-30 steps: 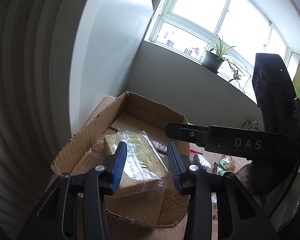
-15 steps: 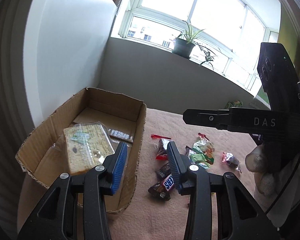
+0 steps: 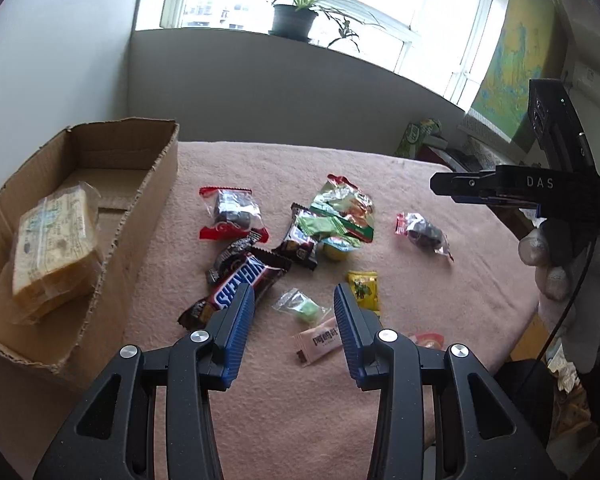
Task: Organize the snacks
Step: 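Open the right tool and move it to the bag of dates, then close the right tool on the bag of dried dates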
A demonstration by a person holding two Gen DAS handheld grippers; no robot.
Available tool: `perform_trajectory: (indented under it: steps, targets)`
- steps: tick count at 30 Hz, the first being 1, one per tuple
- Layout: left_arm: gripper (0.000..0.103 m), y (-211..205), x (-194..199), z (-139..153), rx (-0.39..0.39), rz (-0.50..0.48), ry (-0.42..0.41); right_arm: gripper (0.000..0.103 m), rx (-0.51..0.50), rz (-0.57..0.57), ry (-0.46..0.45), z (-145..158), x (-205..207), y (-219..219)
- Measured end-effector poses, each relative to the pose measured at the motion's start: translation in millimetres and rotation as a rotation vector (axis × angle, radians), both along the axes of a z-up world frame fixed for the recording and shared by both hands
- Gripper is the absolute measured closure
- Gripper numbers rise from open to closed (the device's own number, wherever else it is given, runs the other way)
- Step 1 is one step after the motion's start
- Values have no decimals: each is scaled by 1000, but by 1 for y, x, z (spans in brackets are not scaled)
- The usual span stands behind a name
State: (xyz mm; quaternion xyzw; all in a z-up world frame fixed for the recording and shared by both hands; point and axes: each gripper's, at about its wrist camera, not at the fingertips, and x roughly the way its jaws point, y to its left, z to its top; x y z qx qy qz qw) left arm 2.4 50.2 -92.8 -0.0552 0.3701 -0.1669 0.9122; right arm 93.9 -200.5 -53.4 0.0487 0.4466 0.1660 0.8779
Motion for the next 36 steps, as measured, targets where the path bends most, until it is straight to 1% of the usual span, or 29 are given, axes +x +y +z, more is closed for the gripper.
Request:
perform_trajectory:
  steps: [3, 6, 9, 12, 14, 20, 25, 28, 30, 32, 36]
  targets:
    - [64, -7, -4, -10, 24, -21, 23, 31, -28, -46, 24, -11, 4, -24]
    - [64, -8, -6, -17, 20, -32, 42, 31, -51, -51, 41, -19, 6, -33]
    - [64, -4, -2, -19, 6, -20, 61, 31, -86, -43, 57, -30, 11, -32]
    - [64, -3, 5, -19, -27, -13, 82, 31, -110, -28, 69, -39, 18, -27]
    - [64, -5, 8, -19, -30, -19, 91, 31, -128, -28, 75, -44, 23, -25]
    - [64, -17, 23, -24, -17, -29, 138, 31, -170, -2, 60, -49, 28, -22]
    - [64, -29, 31, -32, 33, -23, 154, 31, -205, 36, 47, -53, 32, -17]
    - [65, -31, 30, -32, 59, -22, 141, 31, -216, 55, 43, -55, 36, -14]
    - [68, -31, 33, -32, 54, -12, 142, 31, -227, 74, 37, -57, 37, -10]
    - [73, -33, 37, -32, 55, -7, 144, 31, -246, 85, 31, -59, 37, -6]
    - [79, -41, 36, -32, 99, -7, 123, 31, -255, 90, 38, -64, 38, -5]
